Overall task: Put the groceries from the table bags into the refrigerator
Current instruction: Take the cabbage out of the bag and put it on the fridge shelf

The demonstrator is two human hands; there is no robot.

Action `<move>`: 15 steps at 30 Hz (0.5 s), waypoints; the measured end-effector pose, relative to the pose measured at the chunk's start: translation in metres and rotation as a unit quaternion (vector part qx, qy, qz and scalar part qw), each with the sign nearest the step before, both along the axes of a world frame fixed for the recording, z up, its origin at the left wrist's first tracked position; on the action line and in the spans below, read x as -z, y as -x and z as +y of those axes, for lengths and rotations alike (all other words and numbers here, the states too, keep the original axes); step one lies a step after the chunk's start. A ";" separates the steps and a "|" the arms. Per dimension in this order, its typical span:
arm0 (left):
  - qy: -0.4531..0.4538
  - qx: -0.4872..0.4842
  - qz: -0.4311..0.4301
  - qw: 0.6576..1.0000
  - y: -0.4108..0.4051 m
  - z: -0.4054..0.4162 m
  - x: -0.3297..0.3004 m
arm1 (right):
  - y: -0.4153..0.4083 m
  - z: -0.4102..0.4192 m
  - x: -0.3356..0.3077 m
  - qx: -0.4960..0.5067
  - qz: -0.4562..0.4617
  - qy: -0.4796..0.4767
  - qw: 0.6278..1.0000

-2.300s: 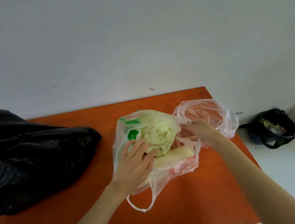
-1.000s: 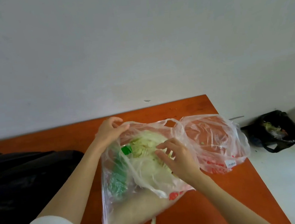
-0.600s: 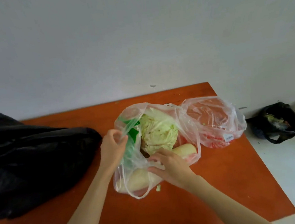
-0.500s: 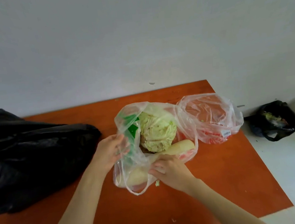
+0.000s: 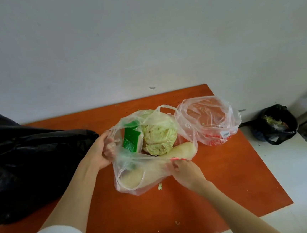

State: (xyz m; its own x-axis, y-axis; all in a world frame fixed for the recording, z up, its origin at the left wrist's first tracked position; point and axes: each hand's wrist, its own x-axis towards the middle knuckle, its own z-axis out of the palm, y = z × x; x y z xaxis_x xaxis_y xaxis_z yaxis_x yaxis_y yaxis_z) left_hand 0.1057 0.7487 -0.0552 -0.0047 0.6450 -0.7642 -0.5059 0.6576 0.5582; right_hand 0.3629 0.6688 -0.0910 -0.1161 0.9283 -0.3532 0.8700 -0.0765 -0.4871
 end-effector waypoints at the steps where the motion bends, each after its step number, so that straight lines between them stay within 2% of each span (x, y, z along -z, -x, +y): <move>1: -0.001 -0.015 0.015 1.000 0.002 0.005 0.000 | 0.002 0.005 -0.006 0.010 0.006 -0.006 1.000; 5: -0.073 0.000 0.067 0.995 0.007 0.024 -0.006 | 0.012 0.037 -0.031 0.037 0.026 -0.155 0.987; 8: -0.163 0.048 0.167 0.971 0.007 0.035 -0.015 | 0.024 0.067 -0.050 -0.008 0.006 -0.244 0.970; 10: -0.198 0.122 0.213 0.949 0.003 0.039 -0.024 | 0.031 0.088 -0.055 -0.056 -0.079 -0.244 0.965; 12: -0.215 0.208 0.295 0.907 0.000 0.040 -0.027 | 0.033 0.106 -0.057 -0.085 -0.147 -0.208 0.963; 15: -0.230 0.240 0.396 0.856 -0.004 0.046 -0.024 | 0.030 0.128 -0.056 -0.067 -0.138 -0.199 0.968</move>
